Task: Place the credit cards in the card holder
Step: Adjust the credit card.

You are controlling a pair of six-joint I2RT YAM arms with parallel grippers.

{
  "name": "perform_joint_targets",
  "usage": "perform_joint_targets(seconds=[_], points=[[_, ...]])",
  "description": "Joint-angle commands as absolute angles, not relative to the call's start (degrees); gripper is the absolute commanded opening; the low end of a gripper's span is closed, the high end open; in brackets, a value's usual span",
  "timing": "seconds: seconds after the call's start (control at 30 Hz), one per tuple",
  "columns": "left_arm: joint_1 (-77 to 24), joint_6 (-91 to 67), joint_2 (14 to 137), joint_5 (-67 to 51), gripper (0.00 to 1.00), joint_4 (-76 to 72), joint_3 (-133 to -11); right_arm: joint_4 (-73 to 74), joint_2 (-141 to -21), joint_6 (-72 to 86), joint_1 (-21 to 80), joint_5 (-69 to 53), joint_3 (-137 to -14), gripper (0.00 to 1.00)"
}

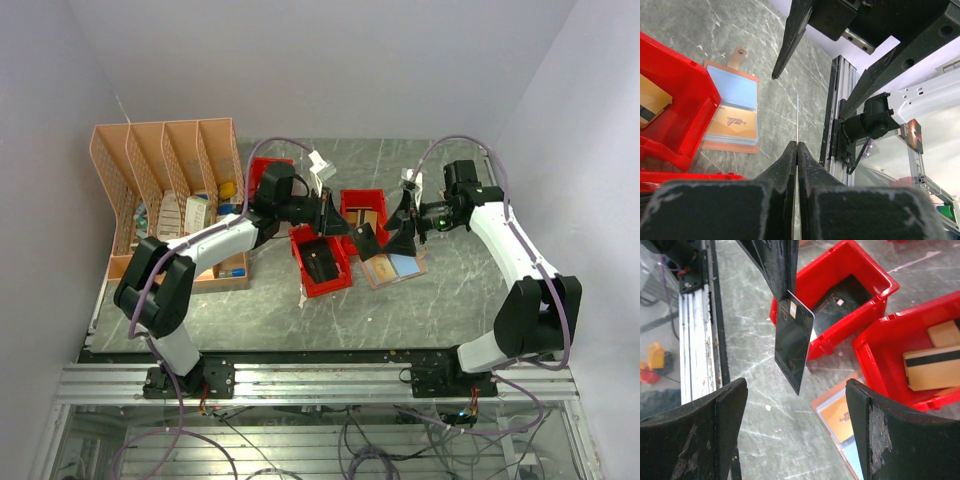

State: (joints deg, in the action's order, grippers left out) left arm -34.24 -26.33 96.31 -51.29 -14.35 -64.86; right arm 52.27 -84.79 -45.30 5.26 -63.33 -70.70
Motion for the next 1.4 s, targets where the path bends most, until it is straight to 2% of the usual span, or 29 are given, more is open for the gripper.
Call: perform_joint_targets(seconds=[0.0, 0.13, 0.27, 0.43, 0.53, 0.57, 0.63, 0.67, 0.7, 0.8, 0.9, 1.07, 1.13, 1.23, 1.37], points=[[-34.9, -27.8, 97.5, -53.2, 0.07, -18.3, -66.1, 53.2, -87.5, -44.7, 6.0, -69.0, -70.2, 0.79], [-35.0, -29.0, 98.5, -54.4, 0.07, -19.9, -66.2, 53.3, -90.1, -44.5, 6.8, -72.3, -70.0, 0.73], [-35.0, -30.1, 98.8, -55.3, 0.07, -22.1, -66.1, 51.2, -91.5, -41.8, 7.4, -73.2, -69.2, 0.58], [-35.0, -30.9, 99.2, -56.0, 0.07, -23.4, -65.9, 51.2, -92.8, -40.3, 8.1, -75.4, -69.0, 0.29], [-35.0, -31.8, 99.0, -56.3, 0.07, -25.0, -65.5, 51.3, -93.2, -40.0, 8.6, -76.2, -69.3, 0.03], [-35.0, -31.8, 98.8, -56.4, 0.07, -25.1, -65.4, 51.6, -93.6, -40.1, 8.6, -76.7, -69.4, 0.0], [-34.8, -32.6, 98.1, -56.5, 0.09, -26.8, -64.5, 51.7, -93.4, -39.7, 8.6, -77.3, -69.4, 0.0], [-34.5, -34.1, 97.4, -56.2, 0.13, -28.7, -63.7, 51.0, -93.1, -38.8, 8.6, -77.8, -69.1, 0.0], [-34.1, -35.7, 96.7, -55.5, 0.2, -31.0, -62.6, 49.9, -92.8, -37.6, 8.5, -78.2, -68.7, 0.0], [-32.4, -43.4, 93.7, -51.8, 0.52, -44.2, -56.5, 44.6, -91.1, -32.1, 8.0, -80.8, -67.0, 0.0], [-31.9, -49.9, 91.1, -46.3, 0.69, -56.8, -49.5, 36.3, -89.1, -23.2, 7.3, -83.9, -65.0, 0.0], [-33.6, -59.2, 91.0, -37.8, 0.76, -72.1, -43.1, 8.8, -84.4, 4.0, 6.9, -87.9, -55.7, 0.0], [-34.7, -58.5, 91.0, -35.8, 0.76, -69.9, -42.8, -0.1, -83.3, 10.2, 7.0, -87.9, -52.8, 0.0], [-36.7, -52.9, 90.3, -33.6, 0.75, -60.3, -45.1, -1.3, -83.0, 11.5, 7.0, -88.0, -51.5, 0.0], [-37.6, -50.2, 91.3, -34.2, 0.68, -54.8, -48.3, 0.6, -82.9, 9.7, 7.0, -87.9, -52.1, 0.0]])
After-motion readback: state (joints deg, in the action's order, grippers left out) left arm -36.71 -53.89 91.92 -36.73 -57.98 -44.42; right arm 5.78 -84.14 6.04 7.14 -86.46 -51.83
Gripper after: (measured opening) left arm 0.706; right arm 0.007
